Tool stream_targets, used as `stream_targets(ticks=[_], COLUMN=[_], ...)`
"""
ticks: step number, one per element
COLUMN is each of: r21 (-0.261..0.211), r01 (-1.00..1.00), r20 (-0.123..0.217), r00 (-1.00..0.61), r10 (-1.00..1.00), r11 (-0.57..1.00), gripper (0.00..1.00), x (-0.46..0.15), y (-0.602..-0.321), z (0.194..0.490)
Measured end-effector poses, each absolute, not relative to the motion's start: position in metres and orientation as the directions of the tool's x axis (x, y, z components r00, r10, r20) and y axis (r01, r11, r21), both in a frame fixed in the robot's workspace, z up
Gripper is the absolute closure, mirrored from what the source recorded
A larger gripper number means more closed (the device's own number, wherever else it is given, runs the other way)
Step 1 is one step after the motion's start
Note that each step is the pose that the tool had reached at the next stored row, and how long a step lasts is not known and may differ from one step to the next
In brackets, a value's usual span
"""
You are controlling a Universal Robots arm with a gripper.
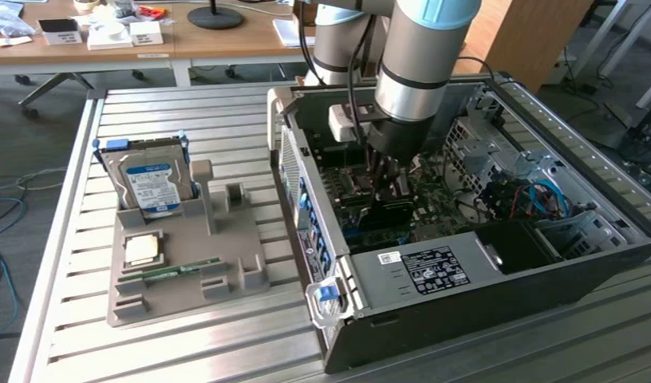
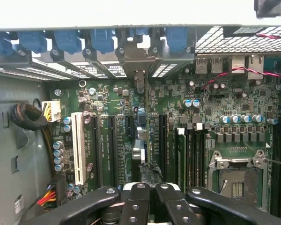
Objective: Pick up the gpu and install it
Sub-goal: 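Press down on the gpu until it lock into place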
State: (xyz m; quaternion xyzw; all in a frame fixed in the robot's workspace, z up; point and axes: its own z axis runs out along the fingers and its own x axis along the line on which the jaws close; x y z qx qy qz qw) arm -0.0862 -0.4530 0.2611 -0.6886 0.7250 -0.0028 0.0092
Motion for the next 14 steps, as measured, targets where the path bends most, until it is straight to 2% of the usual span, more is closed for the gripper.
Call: stream_targets(ticks=[14], r21=[-0.017], r01=[-0.999], r20=[-0.01], r00=[-0.051], r10=[-0.999], r11=[0.051], gripper=[0.89], x=[-0.0865], y=[-0.453], z=[0.2606])
